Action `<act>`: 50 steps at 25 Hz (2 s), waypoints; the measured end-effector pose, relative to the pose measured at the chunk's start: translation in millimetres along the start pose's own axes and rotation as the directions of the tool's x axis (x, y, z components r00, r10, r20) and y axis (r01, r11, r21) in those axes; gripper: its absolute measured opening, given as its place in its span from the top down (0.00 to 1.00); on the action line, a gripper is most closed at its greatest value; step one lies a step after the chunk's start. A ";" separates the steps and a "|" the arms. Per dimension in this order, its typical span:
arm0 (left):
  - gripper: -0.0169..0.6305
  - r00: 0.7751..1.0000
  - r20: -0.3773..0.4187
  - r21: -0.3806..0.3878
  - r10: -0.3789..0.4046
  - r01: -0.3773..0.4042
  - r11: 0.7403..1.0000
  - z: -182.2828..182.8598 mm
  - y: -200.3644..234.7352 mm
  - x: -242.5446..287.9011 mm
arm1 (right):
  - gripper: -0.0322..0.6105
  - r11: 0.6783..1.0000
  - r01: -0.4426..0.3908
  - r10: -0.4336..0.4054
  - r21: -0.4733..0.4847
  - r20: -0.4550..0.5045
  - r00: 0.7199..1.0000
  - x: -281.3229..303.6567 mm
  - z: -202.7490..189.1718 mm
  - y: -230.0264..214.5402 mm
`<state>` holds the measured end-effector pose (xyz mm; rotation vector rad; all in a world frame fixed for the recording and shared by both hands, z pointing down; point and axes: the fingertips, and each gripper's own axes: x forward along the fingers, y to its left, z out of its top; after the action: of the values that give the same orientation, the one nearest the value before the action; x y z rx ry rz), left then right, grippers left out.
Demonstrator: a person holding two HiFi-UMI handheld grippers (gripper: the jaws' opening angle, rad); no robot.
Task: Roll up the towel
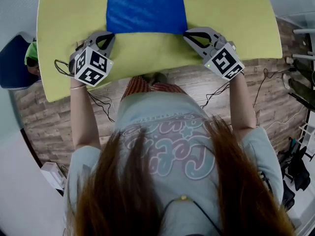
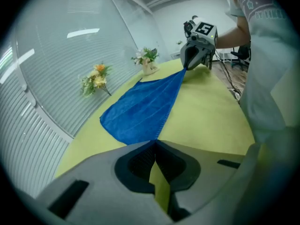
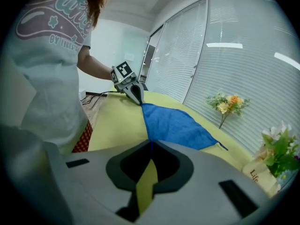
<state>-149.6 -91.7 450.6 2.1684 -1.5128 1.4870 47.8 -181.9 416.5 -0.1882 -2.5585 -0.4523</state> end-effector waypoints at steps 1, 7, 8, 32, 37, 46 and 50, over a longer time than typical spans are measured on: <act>0.95 1.000 0.000 -0.016 -0.002 0.002 1.000 -1.8 -2.4 -3.8 | 0.92 1.000 0.007 -0.007 0.001 0.009 1.000 -2.0 1.4 -1.4; 0.95 0.996 0.025 -0.056 0.087 -0.085 0.995 -1.4 -4.2 -20.7 | 0.92 1.000 0.013 -0.014 0.021 0.045 0.999 -9.7 4.3 -3.7; 0.95 0.992 0.036 -0.027 0.117 -0.116 0.993 3.7 -3.7 -18.7 | 0.92 1.000 0.010 -0.011 0.026 0.050 0.999 -9.7 4.4 -2.5; 0.94 1.000 -0.007 -0.039 0.009 -0.009 0.999 11.0 -24.6 -17.2 | 0.92 0.999 -0.015 0.021 -0.050 0.108 0.994 -15.3 34.2 -24.6; 0.94 0.999 0.016 -0.098 0.040 -0.039 0.994 8.6 -19.7 -22.2 | 0.92 0.978 -0.100 0.118 -0.186 0.088 0.989 12.6 73.0 -38.2; 0.94 1.000 0.023 -0.088 0.015 -0.013 0.996 8.0 -34.7 -22.5 | 0.92 0.909 -0.273 0.285 -0.316 -0.009 0.959 98.0 107.8 -52.0; 0.94 0.999 0.042 -0.109 0.020 -0.015 0.994 2.8 -34.7 -28.6 | 0.83 0.913 -0.286 0.273 -0.291 -0.083 0.958 141.4 96.4 -53.3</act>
<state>-122.0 -57.1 441.8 2.1433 -1.5906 1.3375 -130.4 -191.5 398.4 -0.6405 -2.3600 -0.7218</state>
